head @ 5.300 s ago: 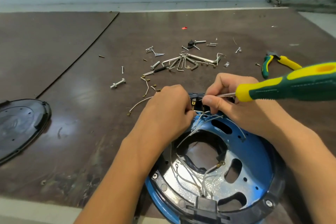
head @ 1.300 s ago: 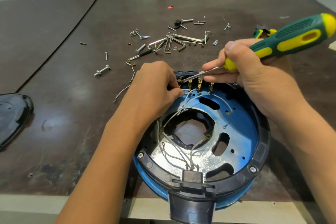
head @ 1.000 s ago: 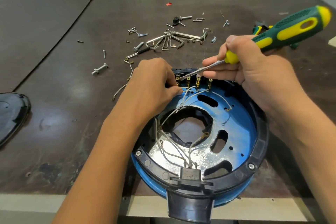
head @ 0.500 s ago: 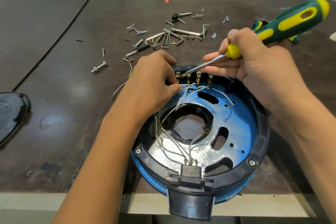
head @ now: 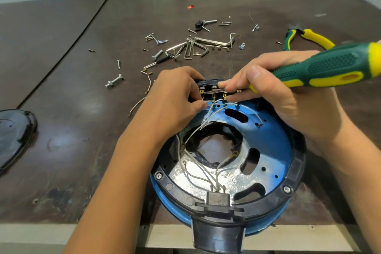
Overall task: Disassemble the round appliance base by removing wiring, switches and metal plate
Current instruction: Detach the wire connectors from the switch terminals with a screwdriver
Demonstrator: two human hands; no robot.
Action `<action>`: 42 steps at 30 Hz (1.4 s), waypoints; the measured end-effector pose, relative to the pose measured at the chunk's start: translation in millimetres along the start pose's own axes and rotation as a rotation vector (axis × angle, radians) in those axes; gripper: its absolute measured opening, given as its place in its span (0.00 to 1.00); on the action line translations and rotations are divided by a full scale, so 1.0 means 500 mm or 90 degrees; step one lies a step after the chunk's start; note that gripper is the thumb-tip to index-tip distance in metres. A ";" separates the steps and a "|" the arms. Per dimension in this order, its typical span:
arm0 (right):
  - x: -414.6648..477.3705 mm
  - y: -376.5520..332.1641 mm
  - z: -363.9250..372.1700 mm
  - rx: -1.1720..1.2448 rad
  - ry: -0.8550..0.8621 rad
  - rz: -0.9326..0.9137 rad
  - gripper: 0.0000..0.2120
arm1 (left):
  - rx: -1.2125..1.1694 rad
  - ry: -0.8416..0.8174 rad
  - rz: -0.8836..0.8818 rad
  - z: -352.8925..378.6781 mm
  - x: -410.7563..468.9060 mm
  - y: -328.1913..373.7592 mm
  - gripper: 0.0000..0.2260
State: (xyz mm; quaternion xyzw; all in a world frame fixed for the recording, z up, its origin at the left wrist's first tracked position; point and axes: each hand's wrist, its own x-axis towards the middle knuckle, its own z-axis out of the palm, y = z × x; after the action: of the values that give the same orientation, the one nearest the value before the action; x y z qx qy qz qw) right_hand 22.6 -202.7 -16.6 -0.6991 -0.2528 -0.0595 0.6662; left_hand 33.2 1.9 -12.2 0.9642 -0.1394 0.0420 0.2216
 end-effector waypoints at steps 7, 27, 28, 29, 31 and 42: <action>0.014 0.000 -0.004 0.068 0.037 0.086 0.15 | 0.006 0.001 0.004 -0.001 0.001 -0.002 0.05; 0.054 0.001 -0.008 0.197 0.176 0.323 0.15 | 0.004 0.014 0.003 0.004 0.001 -0.003 0.03; 0.053 0.003 -0.007 0.202 0.174 0.312 0.15 | 0.006 0.013 0.003 0.004 0.002 -0.003 0.03; 0.049 0.005 -0.006 0.204 0.169 0.295 0.16 | 0.008 0.013 0.003 0.003 0.002 -0.003 0.03; 0.039 0.011 -0.006 0.194 0.151 0.235 0.16 | 0.008 0.013 0.004 0.002 0.002 -0.002 0.03; 0.029 0.005 -0.003 0.144 0.111 0.174 0.14 | 0.005 0.006 0.000 0.003 0.002 -0.003 0.04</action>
State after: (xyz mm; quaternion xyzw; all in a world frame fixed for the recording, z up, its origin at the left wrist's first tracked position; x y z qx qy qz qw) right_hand 36.8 -200.1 -12.7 -0.6398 -0.1024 0.0000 0.7617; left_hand 34.8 2.4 -13.9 0.9649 -0.1381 0.0471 0.2182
